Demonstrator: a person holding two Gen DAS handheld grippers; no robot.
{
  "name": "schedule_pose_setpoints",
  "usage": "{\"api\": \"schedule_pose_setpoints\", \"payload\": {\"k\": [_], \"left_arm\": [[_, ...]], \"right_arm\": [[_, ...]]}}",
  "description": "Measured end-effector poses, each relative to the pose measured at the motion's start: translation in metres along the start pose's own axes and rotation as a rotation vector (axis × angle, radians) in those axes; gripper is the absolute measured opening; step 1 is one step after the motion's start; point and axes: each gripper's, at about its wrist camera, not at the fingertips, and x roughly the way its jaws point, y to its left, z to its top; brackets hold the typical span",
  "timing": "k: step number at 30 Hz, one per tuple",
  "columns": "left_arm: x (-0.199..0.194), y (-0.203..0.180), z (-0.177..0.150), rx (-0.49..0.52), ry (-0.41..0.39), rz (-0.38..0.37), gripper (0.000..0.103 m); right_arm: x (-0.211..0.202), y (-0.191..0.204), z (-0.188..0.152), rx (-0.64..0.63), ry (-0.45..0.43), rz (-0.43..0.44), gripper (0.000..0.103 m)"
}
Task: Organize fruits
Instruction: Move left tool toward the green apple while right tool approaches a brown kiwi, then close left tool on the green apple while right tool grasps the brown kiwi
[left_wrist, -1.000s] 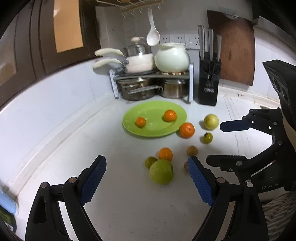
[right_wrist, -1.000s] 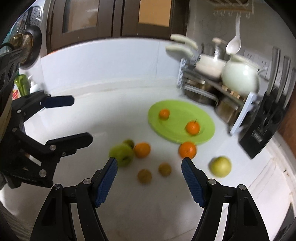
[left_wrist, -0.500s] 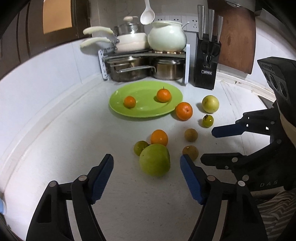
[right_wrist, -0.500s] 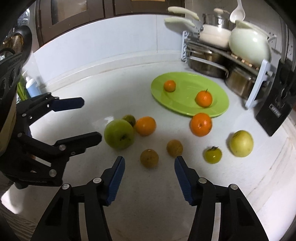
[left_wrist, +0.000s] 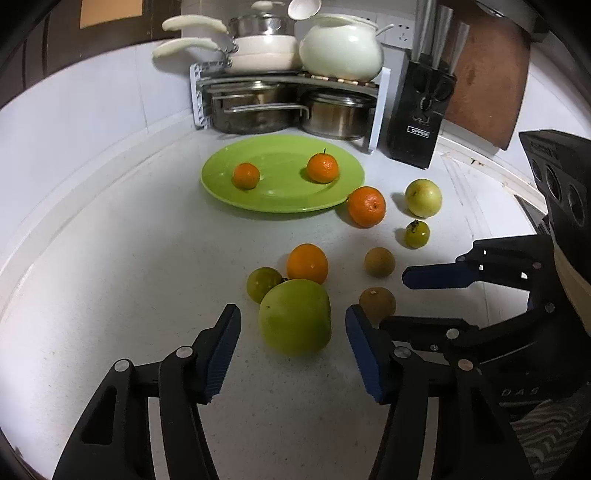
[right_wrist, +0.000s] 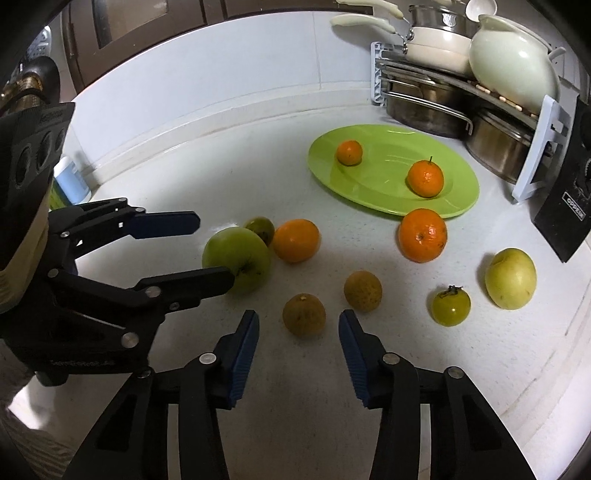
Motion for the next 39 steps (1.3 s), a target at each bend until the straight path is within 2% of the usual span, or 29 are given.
{"api": "schedule_pose_setpoints", "payload": {"k": [7,17,25,32,39], "left_arm": [[0.011,0.002,0.001,-0.044,0.033,-0.022,0.051],[0.020,0.005,0.000,-0.066,0.061,-0.014,0.046],[0.019,0.005,-0.001,-0.072,0.061,-0.009,0.045],[0.007,0.005,-0.004,-0.082,0.052,0.030,0.045],[0.003,0.005,-0.008,-0.106,0.052,0.041,0.044]], "right_arm": [[0.009,-0.004,0.000,0.013,0.017,0.017,0.041],[0.016,-0.004,0.000,0.006,0.028,0.023,0.037],[0.022,-0.005,0.002,0.012,0.040,0.031,0.033],[0.023,-0.004,0.001,0.006,0.039,0.028,0.029],[0.020,-0.003,0.000,0.000,0.031,0.029,0.029]]}}
